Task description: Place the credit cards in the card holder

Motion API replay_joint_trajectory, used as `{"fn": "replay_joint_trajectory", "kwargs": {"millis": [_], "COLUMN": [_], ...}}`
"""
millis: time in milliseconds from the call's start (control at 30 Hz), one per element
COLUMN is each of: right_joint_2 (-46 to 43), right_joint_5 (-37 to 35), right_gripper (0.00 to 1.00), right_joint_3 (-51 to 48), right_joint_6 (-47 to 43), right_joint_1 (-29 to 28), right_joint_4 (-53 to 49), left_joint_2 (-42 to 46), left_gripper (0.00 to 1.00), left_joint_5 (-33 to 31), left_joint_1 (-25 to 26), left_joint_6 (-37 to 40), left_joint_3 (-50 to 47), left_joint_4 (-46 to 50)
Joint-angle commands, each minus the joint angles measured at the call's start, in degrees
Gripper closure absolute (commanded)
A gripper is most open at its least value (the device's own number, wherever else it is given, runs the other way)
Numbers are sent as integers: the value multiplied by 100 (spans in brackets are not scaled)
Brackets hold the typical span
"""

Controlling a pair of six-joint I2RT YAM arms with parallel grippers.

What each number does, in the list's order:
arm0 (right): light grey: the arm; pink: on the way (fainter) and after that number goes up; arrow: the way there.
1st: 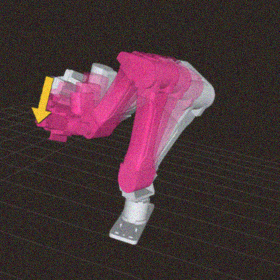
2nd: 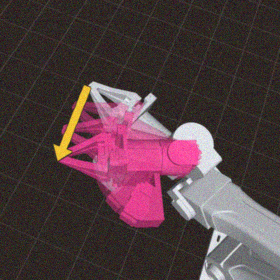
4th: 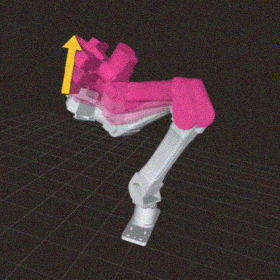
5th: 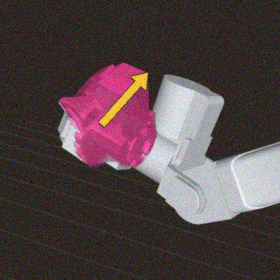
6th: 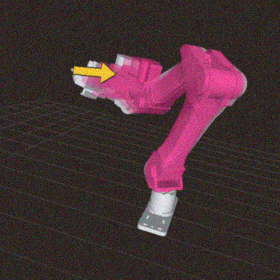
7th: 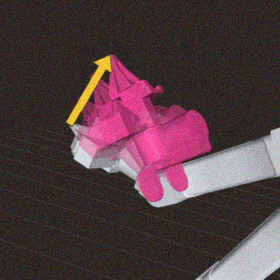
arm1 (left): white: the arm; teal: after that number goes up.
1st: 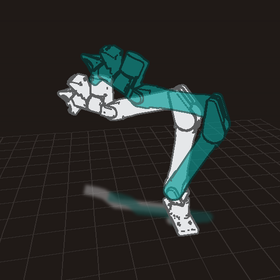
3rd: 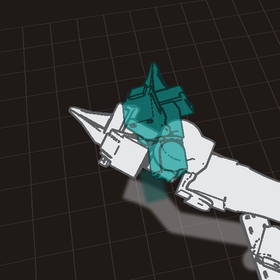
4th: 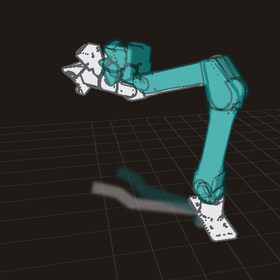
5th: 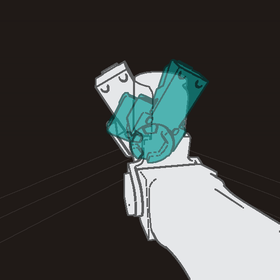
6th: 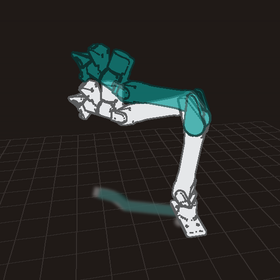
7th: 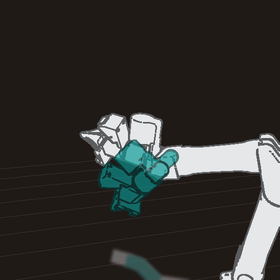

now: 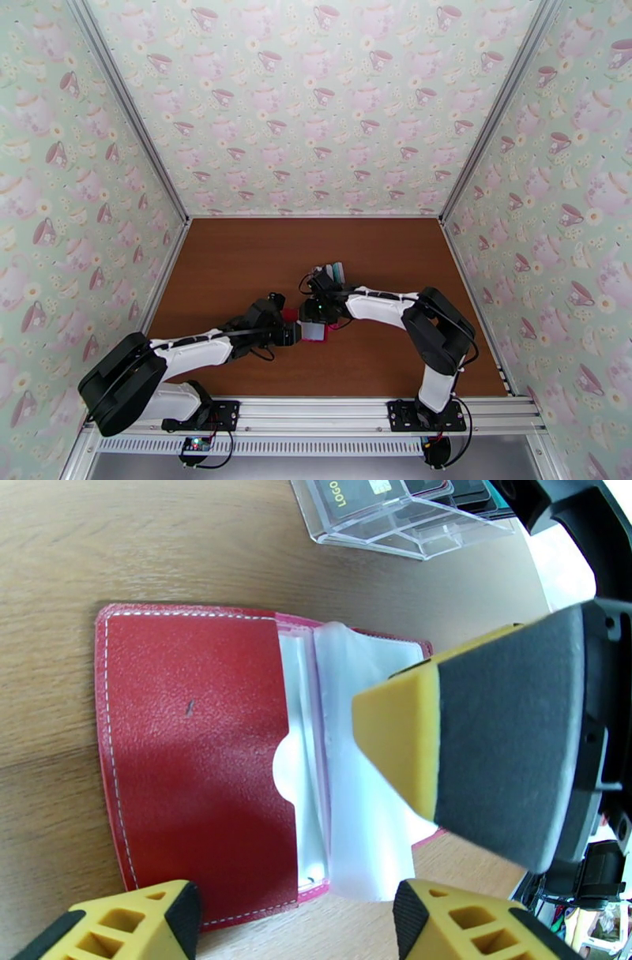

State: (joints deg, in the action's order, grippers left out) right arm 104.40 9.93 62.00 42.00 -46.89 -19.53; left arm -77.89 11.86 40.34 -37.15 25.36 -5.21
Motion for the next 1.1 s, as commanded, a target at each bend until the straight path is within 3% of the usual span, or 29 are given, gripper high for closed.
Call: {"fn": "replay_joint_trajectory", "kwargs": {"millis": [0,633,1067], "right_joint_2": [121,245,344], "right_joint_5": [183,334,465], "right_gripper": [49,49,49], "right_joint_3": [163,400,561], "right_joint_6": [113,195,204], "right_joint_1": [-73,-180,-221], "right_joint_4": [90,142,134], "left_joint_2": [-79,-2,-141], "left_gripper": [29,22,23], "left_joint_5": [133,212,6], "left_joint_1": [18,42,86], "left_joint_6": [-52,-20,77], "left_joint_3": [-151,-143,-10], "left_joint_4": [200,217,534]}}
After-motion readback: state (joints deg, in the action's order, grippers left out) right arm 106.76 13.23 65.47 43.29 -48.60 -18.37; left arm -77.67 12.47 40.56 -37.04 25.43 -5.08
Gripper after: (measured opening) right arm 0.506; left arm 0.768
